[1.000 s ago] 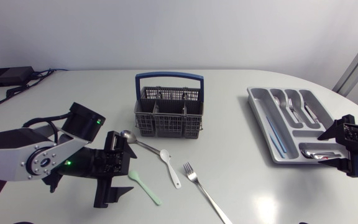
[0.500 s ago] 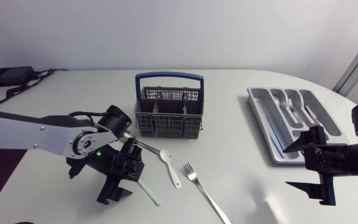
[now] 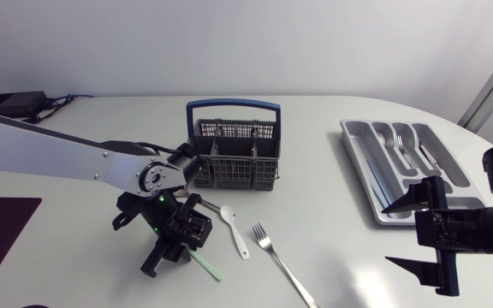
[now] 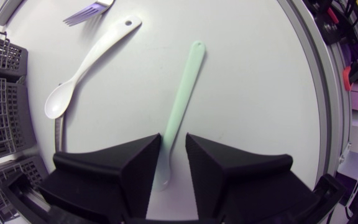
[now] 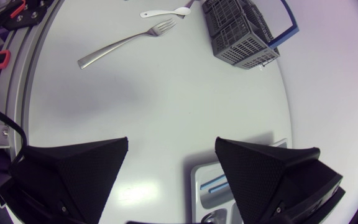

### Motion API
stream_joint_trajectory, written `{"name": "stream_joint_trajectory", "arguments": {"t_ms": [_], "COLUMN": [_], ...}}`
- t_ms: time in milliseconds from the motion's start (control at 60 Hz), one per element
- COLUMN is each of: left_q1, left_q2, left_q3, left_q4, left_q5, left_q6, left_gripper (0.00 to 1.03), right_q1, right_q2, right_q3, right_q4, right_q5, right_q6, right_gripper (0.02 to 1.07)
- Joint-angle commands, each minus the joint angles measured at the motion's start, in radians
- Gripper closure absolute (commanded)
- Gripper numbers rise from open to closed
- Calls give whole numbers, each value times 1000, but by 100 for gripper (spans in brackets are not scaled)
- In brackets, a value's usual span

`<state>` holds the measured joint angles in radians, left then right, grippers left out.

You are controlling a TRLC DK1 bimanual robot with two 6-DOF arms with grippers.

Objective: Unload the cutlery basket into the drawer organizer.

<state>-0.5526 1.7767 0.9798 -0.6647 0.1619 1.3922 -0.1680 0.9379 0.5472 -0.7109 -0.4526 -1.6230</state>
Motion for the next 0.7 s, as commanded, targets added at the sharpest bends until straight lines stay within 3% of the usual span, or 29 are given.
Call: {"name": "stream_joint_trajectory", "arguments": {"t_ms": [0,367,517,683], "left_q1": [-10,13,8,3], "left_q2": [53,-25,-69,-137], "left_q3": [-15,-32,11,46], "left_q4": [-29,-92,-217,-262], "left_q5": [-24,-18,62,146], "left_q6": [30,-42,-156,-280], "left_gripper": [90,96,96,96], "right_q1": [15,156,280,381], "right_q2": [-21,-123,-163,-261], "right_q3": [-27,-30,-3,-38], "right_q4": [-24,-61,-38,57], "right_q5": [-12,-18,-17,0], "right_q6": [15,173,353,462], "right_gripper": [6,6,7,13]}}
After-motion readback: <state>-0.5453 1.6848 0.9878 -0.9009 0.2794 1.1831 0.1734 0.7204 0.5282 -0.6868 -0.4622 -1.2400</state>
